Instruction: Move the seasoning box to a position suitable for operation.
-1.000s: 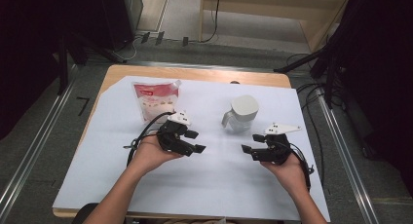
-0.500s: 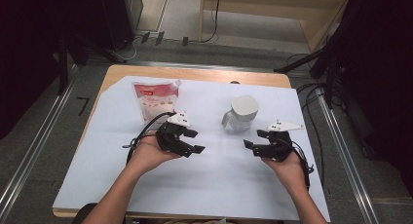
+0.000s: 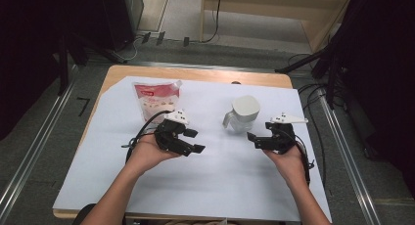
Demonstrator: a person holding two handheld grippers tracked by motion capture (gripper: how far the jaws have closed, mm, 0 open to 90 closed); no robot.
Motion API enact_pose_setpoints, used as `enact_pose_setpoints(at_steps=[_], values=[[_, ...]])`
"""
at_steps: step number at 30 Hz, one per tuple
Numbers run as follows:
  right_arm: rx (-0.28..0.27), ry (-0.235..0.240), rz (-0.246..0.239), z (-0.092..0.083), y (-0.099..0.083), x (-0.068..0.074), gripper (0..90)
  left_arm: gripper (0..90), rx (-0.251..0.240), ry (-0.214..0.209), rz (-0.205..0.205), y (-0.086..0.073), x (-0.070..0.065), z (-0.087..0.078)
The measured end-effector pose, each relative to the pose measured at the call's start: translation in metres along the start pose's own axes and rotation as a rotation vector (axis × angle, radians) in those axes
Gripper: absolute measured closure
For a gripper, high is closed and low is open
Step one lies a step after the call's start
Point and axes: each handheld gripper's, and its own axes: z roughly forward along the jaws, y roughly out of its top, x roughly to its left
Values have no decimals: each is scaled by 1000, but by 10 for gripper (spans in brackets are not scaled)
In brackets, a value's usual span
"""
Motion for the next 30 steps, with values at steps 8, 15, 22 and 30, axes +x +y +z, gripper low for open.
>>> enact_pose_setpoints(at_steps=[8,15,22,30], values=[[-4,-45,-15,15,10,2,137,362,28,36,34,1,-1,1],[-8,-62,47,30,10,-2,122,362,-10,20,12,2,0,-4],[-27,-83,23,44,15,1,107,362,-11,24,11,1,2,-5],[-63,-75,42,60,17,0,81,362,-12,9,-1,-1,6,-4]])
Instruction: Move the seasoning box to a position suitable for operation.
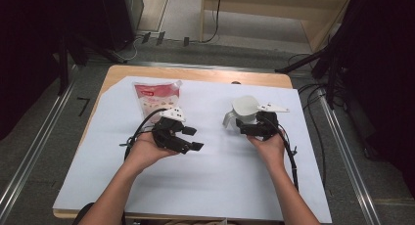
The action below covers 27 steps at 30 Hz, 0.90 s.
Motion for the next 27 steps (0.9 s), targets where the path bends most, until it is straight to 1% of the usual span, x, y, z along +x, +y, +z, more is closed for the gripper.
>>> enact_pose_setpoints(at_steps=[1,2,3,4,5,6,7,8,11,13,14,16,17,18,19,22,23,26,27], values=[[-14,-7,8,2,0,-1,81,362,2,1,1,0,0,0],[-38,-2,17,3,0,-2,68,362,3,2,2,0,0,0],[-38,-2,17,3,0,-2,68,362,3,2,3,0,0,0],[-58,5,18,6,-1,-3,63,363,3,2,4,0,0,0],[-58,5,18,6,-1,-3,63,363,7,7,9,0,0,1],[-74,0,16,7,-1,-3,58,363,9,8,10,0,0,1],[-82,-6,4,8,-2,-2,61,363,15,12,8,0,0,1],[-101,-26,-16,12,-3,0,63,364,14,11,6,0,0,2],[-117,-38,-24,15,-4,2,65,364,14,10,6,0,-1,2],[-121,-40,-15,19,-4,3,74,364,13,16,7,0,-1,2],[-122,-43,-8,20,-4,2,74,369,9,24,15,0,0,2],[-127,-43,-2,21,-5,2,79,377,19,45,12,-1,1,0],[-131,-43,-6,21,-5,3,113,377,12,42,2,-1,2,0],[-134,-33,-18,21,-4,4,141,378,7,37,1,-2,3,0],[-130,-45,-27,20,-4,6,142,378,18,43,-5,-2,4,-2],[-133,-40,-21,20,-4,4,145,377,5,39,-11,-3,5,-2],[-132,-41,-12,20,-4,5,145,377,5,38,-12,-3,5,-3],[-127,-47,-30,19,-4,6,146,376,1,43,-13,-4,5,-4],[-127,-48,-24,19,-3,6,147,376,-1,43,-15,-4,6,-4]])
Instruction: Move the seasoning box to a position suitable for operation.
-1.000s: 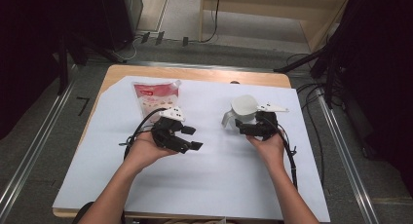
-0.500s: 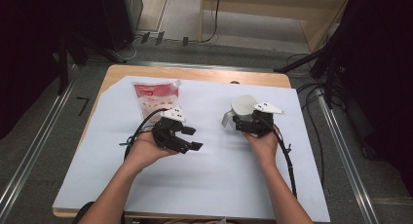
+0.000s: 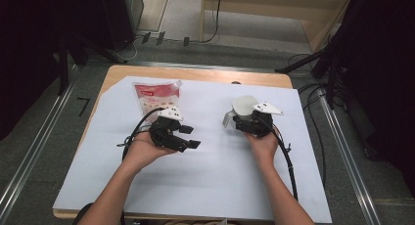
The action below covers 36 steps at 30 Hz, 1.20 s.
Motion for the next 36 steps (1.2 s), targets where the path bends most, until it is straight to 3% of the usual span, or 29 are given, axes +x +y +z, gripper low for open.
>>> enact_pose_setpoints(at_steps=[8,13,21,36], values=[[-25,12,11,-16,9,1,147,365,-1,6,-5,-1,2,-1],[-25,47,-32,-29,14,8,147,354,-3,22,-11,-2,4,-3],[-17,138,-69,-49,10,28,147,347,-7,39,-20,-3,6,-5],[13,231,-106,-53,-9,65,147,347,-3,62,-28,-5,9,-8]])
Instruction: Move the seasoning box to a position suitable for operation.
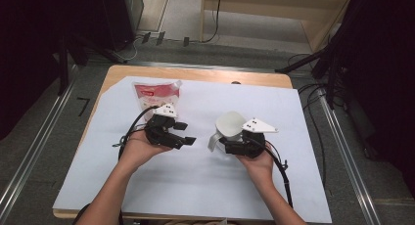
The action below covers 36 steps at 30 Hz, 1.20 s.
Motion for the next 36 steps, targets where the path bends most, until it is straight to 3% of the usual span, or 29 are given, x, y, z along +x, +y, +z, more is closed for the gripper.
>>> enact_pose_setpoints(at_steps=[7,11,18,28,32,36], values=[[16,66,-33,12,-8,16,147,376,-7,-10,-9,-2,2,-1],[33,58,-77,16,-13,23,147,382,-6,-9,-13,-2,2,-1],[4,79,-60,15,-19,18,144,381,12,-12,-7,-1,1,0],[39,81,-78,9,-17,19,100,407,2,-34,-16,-1,2,0],[97,91,-30,1,-14,18,74,413,11,-32,-16,-1,2,0],[153,113,16,-8,-12,15,73,461,39,-51,-59,-1,4,2]])
